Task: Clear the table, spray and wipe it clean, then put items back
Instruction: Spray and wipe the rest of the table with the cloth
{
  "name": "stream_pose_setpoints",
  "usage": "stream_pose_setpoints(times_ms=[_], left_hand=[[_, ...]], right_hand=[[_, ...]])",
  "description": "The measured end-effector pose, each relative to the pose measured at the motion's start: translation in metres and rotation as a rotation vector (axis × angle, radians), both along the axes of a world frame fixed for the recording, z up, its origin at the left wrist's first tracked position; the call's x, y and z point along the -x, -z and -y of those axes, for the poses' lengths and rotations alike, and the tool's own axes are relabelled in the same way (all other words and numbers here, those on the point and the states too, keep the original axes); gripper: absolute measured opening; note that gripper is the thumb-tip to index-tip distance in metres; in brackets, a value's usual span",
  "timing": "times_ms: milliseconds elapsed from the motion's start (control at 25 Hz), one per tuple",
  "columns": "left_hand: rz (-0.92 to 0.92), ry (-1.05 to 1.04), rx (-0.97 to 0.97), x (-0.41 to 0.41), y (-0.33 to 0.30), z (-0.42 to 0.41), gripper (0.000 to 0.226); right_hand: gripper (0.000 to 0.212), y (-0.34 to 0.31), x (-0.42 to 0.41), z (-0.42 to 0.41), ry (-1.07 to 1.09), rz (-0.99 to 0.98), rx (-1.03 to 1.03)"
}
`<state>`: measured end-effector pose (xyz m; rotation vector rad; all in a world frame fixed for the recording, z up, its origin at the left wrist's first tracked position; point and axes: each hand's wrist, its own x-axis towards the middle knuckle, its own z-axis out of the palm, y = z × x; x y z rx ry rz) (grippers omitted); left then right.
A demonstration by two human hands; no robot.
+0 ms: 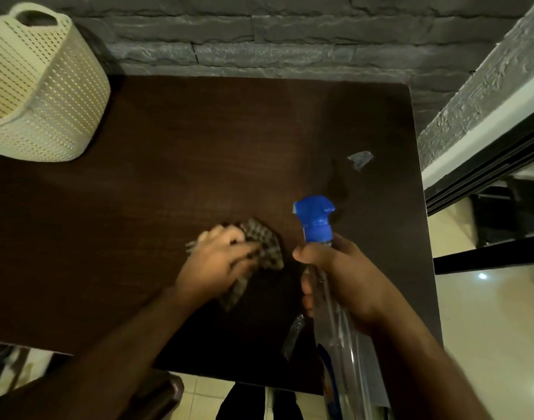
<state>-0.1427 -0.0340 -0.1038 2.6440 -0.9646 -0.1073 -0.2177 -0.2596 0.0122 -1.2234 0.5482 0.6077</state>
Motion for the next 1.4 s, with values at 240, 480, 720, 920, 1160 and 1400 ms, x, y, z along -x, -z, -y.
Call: stream_pose_setpoints(times_ms=[240, 480, 720, 920, 1160, 1400], left_hand=[[0.047, -0.340, -0.035, -0.106, 0.002, 0.093, 0.034], [0.030, 0.001, 0.019, -0.003, 0.004, -0.019, 0.039], [0.020, -0.217, -0.051, -0.082, 0.004, 0.071, 0.036], [0.077, -0.043, 0.050, -0.007, 0.008, -0.040, 0.038], [0.043, -0.321, -0.025, -0.104, 0.008, 0.066, 0.035], [0.022, 0.002, 0.030, 0.041, 0.004, -0.030, 0.038]], right_hand=[[0.023, 0.009, 0.009, -0.006, 0.043, 0.023, 0.055], [0.017, 0.008, 0.019, -0.015, 0.103, 0.026, 0.026], [0.021, 0.007, 0.027, -0.050, 0.145, 0.031, 0.133], [0.023, -0.002, 0.039, -0.058, 0.175, 0.033, 0.090], [0.025, 0.016, 0.047, -0.059, 0.168, 0.018, 0.120], [0.021, 0.000, 0.068, -0.051, 0.157, 0.015, 0.078]])
